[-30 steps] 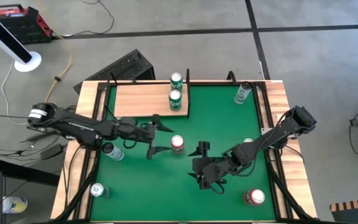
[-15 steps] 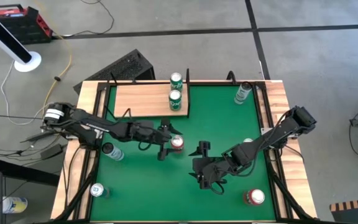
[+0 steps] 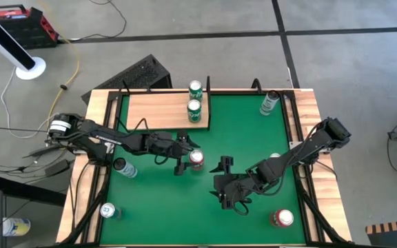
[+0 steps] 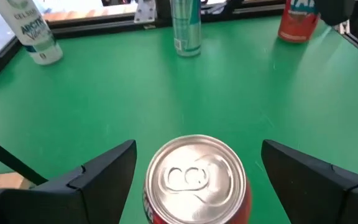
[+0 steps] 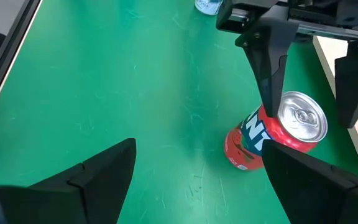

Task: Place canned beverage on shelf
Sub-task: Put the top orange soda can on the shelf

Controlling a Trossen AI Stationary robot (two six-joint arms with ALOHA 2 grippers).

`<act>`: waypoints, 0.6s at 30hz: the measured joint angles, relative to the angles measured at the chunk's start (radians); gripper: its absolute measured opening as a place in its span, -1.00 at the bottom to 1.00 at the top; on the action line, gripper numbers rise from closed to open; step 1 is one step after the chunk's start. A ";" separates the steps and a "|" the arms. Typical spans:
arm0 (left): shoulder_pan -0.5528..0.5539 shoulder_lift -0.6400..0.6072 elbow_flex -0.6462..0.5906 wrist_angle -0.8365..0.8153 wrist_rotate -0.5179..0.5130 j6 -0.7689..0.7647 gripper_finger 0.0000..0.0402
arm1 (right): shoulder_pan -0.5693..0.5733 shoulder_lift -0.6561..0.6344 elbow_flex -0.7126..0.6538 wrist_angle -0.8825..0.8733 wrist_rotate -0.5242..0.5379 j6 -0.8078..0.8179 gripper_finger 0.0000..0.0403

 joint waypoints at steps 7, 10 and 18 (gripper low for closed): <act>0.000 0.000 0.000 -0.018 0.000 -0.001 0.65 | 0.000 0.000 0.000 0.001 0.000 0.000 0.84; 0.000 0.000 0.000 -0.034 0.000 -0.004 0.65 | 0.000 0.000 0.000 0.002 0.000 0.000 0.84; 0.000 0.021 -0.002 -0.037 0.000 -0.020 0.65 | -0.002 0.000 0.000 0.018 0.000 0.000 0.84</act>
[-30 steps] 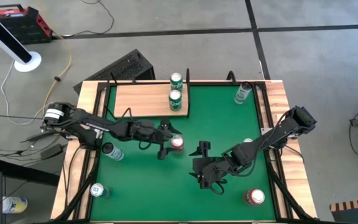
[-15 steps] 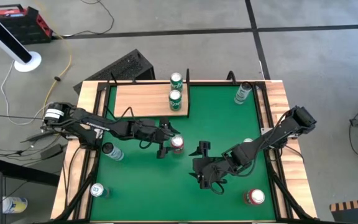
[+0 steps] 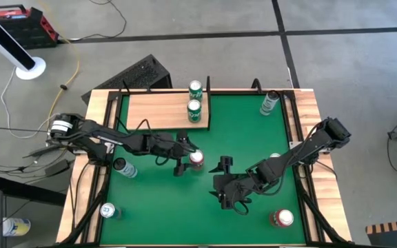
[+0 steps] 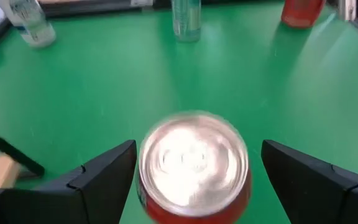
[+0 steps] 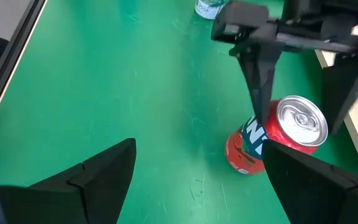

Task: Place canned beverage on shelf
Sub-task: Put the top orange soda can on the shelf

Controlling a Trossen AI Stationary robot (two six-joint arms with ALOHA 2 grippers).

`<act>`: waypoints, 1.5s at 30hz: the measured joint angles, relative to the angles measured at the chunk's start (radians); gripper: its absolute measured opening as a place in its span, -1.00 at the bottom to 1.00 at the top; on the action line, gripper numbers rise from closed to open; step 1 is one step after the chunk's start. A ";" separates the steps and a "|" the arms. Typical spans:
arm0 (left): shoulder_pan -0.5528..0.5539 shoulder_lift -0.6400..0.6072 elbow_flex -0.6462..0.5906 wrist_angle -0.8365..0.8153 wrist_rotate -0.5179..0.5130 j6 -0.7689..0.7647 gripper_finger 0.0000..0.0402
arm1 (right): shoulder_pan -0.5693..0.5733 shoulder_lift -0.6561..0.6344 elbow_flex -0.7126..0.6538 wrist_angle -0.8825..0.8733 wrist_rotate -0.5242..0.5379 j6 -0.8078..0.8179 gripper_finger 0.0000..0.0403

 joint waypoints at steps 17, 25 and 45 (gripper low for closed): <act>0.000 0.046 0.000 0.079 0.002 -0.001 0.65 | -0.007 0.000 0.000 -0.003 -0.001 -0.001 0.84; 0.000 0.046 0.000 0.060 0.001 0.000 0.65 | -0.021 0.000 0.000 -0.002 -0.004 -0.006 0.84; 0.000 -0.012 0.000 0.009 -0.001 -0.007 0.36 | -0.021 0.000 0.000 0.000 -0.004 -0.008 0.84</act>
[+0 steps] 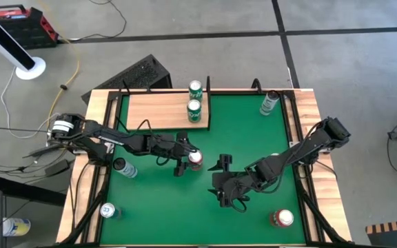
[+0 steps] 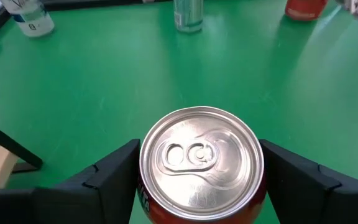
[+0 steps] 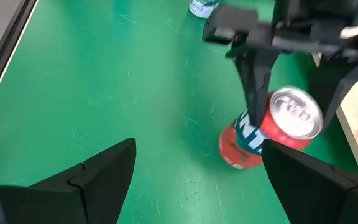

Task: Place canned beverage on shelf
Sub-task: Put the top orange soda can on the shelf

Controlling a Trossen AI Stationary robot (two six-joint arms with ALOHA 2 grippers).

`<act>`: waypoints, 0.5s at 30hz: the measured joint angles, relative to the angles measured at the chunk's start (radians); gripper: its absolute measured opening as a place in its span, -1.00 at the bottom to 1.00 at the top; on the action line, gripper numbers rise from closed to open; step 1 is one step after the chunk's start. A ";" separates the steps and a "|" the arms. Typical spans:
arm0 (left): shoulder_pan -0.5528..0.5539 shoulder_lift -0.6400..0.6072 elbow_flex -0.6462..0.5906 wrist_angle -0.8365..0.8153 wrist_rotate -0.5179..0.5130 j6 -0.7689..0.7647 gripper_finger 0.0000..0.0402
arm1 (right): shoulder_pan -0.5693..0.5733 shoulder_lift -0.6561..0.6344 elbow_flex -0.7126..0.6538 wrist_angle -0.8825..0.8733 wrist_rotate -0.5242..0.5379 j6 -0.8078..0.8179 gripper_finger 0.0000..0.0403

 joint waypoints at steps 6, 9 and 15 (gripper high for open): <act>0.000 -0.159 0.000 -0.097 -0.012 0.034 0.37 | 0.000 0.000 0.000 0.001 0.000 0.000 0.84; 0.000 -0.268 0.000 -0.200 -0.049 0.067 0.37 | 0.000 0.000 0.000 0.002 0.000 0.000 0.84; 0.032 -0.467 0.000 -0.408 -0.163 0.120 0.37 | -0.003 0.000 0.000 0.004 0.000 0.000 0.84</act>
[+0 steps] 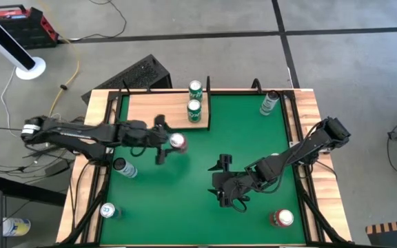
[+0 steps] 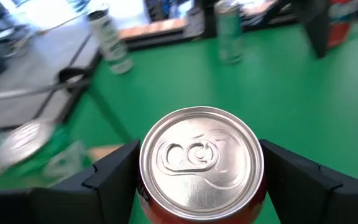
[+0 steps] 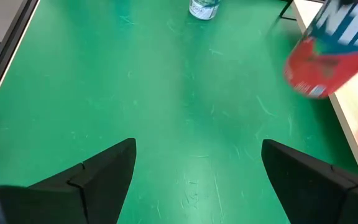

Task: Place canned beverage on shelf
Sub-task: Put the top orange soda can on the shelf

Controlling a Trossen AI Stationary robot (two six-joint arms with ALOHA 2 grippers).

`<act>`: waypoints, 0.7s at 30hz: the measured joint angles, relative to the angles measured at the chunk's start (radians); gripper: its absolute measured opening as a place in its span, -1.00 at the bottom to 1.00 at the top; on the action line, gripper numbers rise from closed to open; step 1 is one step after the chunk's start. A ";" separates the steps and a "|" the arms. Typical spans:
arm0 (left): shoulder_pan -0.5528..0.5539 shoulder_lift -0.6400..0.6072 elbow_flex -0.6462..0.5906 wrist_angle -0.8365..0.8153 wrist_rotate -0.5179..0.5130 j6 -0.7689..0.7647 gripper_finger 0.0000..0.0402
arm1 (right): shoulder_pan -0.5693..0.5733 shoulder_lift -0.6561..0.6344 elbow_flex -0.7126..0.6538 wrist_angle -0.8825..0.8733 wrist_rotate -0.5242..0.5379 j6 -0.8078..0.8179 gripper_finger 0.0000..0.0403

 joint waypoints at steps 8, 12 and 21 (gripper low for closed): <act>0.187 -0.094 -0.012 -0.092 -0.003 0.033 0.37 | -0.011 0.000 0.000 0.001 0.000 0.000 0.84; 0.317 -0.083 -0.058 -0.029 0.069 0.066 0.37 | -0.010 0.000 0.000 0.002 0.000 0.000 0.84; 0.560 0.026 -0.115 0.136 0.307 0.058 0.37 | -0.010 0.000 0.000 -0.002 -0.004 0.000 0.84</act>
